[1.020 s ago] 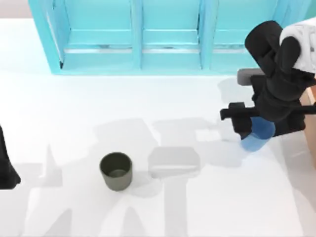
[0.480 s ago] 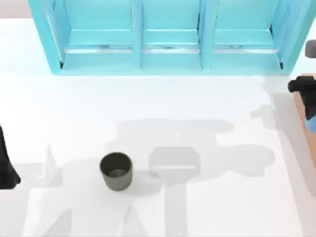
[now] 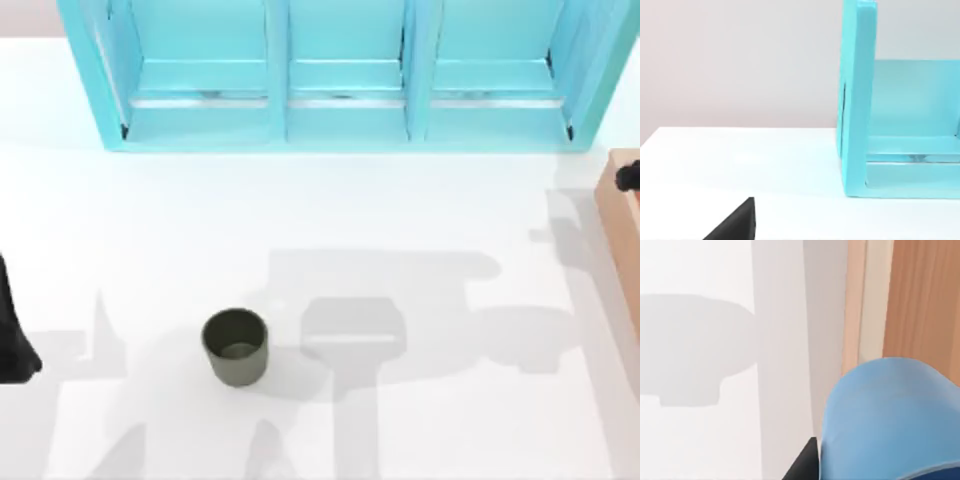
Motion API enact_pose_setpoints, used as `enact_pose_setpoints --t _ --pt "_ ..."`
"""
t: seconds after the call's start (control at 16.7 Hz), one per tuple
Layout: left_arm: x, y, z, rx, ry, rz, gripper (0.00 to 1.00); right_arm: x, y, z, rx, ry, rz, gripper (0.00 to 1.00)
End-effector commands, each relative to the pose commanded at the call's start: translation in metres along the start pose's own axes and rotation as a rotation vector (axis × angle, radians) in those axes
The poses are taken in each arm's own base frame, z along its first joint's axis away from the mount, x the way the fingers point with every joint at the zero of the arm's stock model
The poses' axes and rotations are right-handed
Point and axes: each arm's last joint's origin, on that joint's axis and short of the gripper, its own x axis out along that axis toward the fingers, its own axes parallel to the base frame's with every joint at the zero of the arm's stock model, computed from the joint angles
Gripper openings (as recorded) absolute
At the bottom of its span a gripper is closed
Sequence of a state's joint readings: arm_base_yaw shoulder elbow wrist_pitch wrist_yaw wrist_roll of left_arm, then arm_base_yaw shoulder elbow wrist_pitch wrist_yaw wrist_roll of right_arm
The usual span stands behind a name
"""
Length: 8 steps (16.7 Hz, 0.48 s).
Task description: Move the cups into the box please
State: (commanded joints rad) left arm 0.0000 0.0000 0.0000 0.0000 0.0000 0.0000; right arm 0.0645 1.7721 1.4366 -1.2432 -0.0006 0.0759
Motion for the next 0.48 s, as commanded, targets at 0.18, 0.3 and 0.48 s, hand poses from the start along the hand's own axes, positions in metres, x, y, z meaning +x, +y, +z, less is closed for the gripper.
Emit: enact_pose_setpoints --t 0.18,0.3,0.48 --pt "0.0 0.0 0.0 0.0 0.0 0.0 1.0 -0.011 -0.028 -0.016 0.0 -0.001 0.0 0.0" --pt "0.0 0.0 0.0 0.0 0.0 0.0 1.0 -0.018 -0.053 -0.029 0.001 -0.006 -0.001 0.0" --pt "0.0 0.0 0.0 0.0 0.0 0.0 1.0 -0.026 -0.074 -0.049 0.001 -0.006 -0.002 0.0"
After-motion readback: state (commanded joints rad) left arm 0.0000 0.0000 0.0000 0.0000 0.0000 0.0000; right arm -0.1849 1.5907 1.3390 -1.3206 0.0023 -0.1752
